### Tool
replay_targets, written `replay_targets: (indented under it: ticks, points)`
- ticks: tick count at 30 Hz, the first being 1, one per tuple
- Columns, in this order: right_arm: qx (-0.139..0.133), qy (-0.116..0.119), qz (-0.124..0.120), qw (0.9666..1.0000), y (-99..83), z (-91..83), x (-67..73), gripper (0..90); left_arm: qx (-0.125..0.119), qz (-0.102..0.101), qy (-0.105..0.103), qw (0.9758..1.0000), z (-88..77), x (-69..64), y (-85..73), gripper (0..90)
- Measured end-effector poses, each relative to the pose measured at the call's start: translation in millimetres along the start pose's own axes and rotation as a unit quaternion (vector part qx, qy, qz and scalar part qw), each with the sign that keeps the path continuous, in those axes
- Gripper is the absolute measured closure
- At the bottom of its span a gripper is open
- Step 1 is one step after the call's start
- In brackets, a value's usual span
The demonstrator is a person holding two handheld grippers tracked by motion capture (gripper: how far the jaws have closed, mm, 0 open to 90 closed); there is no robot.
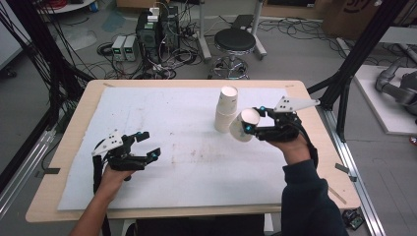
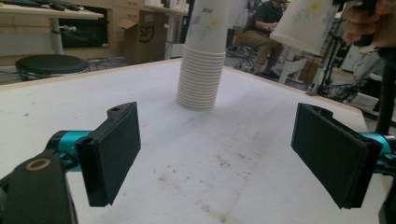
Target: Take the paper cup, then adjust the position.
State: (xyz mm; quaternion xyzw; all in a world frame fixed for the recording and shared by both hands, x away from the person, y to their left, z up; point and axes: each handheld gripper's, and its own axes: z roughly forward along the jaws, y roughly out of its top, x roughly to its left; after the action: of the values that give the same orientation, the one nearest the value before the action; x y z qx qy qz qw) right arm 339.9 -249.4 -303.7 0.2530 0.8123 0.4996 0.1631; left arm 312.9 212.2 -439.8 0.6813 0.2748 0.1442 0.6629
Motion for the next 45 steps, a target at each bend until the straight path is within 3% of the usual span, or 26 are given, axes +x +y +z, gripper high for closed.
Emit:
replay_targets:
  ticks: [6, 9, 20, 25, 32, 39, 41, 45]
  points:
    - [-0.013, 0.02, 0.009, 0.9997, -28.6, 10.1, 11.7, 37.6, 0.003, 0.004, -0.013, 0.9999, 5.1, -4.7, 0.2, 15.8]
    - [-0.021, 0.027, 0.01, 0.9994, -35.7, 16.3, 14.7, 37.6, 0.012, 0.008, -0.006, 0.9999, 6.1, -4.7, -0.6, 15.9]
    - [-0.023, 0.03, 0.007, 0.9993, -38.7, 23.6, 21.7, 37.4, 0.006, 0.006, -0.007, 0.9999, 6.0, -6.2, 1.4, 16.0]
    - [-0.015, 0.03, 0.008, 0.9994, -40.9, 27.5, 24.4, 37.4, 0.005, 0.012, -0.022, 0.9997, 8.2, -8.3, 3.2, 16.0]
    - [-0.014, 0.038, 0.004, 0.9992, -40.4, 34.8, 28.7, 37.2, 0.008, 0.035, -0.033, 0.9988, 11.2, -11.9, 4.5, 16.2]
    - [-0.015, 0.049, 0.004, 0.9987, -41.2, 41.3, 34.3, 37.0, 0.018, 0.028, -0.063, 0.9974, 18.7, -19.9, 6.2, 15.9]
    - [-0.016, 0.054, 0.003, 0.9984, -40.8, 42.7, 36.0, 36.8, 0.013, 0.019, -0.087, 0.996, 24.4, -26.1, 9.0, 15.7]
    - [-0.015, 0.063, -0.001, 0.9979, -41.0, 44.8, 40.7, 36.8, 0.015, 0.028, -0.117, 0.9926, 33.5, -37.7, 14.5, 15.7]
